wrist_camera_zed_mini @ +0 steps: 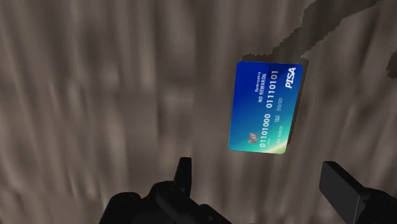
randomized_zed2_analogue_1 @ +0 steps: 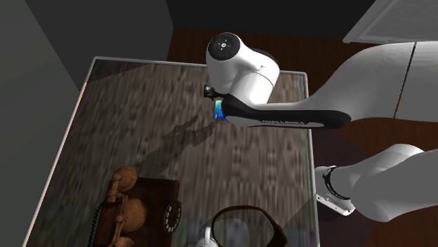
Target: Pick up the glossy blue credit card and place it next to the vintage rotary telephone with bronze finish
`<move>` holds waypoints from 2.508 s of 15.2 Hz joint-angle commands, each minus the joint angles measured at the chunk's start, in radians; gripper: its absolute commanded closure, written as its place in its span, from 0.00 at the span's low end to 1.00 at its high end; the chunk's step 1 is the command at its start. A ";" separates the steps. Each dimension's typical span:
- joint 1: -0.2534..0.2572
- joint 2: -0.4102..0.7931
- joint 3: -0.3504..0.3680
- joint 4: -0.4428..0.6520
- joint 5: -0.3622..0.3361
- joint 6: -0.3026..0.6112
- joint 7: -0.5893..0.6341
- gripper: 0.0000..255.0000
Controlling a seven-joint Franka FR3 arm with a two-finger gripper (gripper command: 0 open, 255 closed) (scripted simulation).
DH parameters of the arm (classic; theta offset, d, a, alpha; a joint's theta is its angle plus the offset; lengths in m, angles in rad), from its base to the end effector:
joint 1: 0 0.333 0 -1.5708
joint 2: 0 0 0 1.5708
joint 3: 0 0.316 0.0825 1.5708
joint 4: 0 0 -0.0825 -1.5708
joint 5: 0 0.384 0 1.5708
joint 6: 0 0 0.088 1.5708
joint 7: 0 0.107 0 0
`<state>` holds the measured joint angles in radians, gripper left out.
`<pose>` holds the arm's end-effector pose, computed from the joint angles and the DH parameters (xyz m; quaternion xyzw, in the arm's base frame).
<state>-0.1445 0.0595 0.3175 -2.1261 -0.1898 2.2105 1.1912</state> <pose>0.5463 0.0878 0.3867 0.8966 -0.4374 0.0537 0.0434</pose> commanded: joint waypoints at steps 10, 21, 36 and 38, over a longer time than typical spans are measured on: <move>0.002 0.127 -0.020 0.022 -0.077 0.094 0.097 0.00; 0.002 0.126 -0.020 0.020 -0.077 0.095 0.096 1.00; -0.003 0.055 -0.010 0.074 -0.029 -0.022 0.052 1.00; -0.004 0.043 -0.009 0.087 -0.021 -0.046 0.044 1.00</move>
<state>-0.1473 0.1078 0.3084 -2.0464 -0.2147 2.1769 1.2410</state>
